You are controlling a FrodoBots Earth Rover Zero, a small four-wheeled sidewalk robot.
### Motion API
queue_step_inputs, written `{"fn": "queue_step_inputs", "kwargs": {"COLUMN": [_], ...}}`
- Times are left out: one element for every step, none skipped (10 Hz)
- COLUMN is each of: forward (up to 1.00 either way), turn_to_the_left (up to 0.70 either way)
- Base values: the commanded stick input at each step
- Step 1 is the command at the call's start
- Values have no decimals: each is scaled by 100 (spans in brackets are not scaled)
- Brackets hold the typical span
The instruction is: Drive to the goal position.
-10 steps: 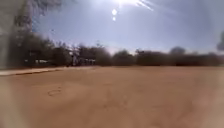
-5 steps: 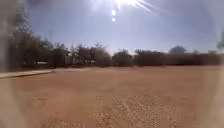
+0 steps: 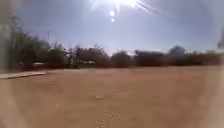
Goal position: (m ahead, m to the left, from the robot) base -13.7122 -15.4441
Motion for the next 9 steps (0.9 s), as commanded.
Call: {"fn": "queue_step_inputs", "kwargs": {"forward": [100,100,100,100,100,100,100,100,100], "turn_to_the_left": [-40,-40,-40,-40,-40,-40,-40,-40,-40]}}
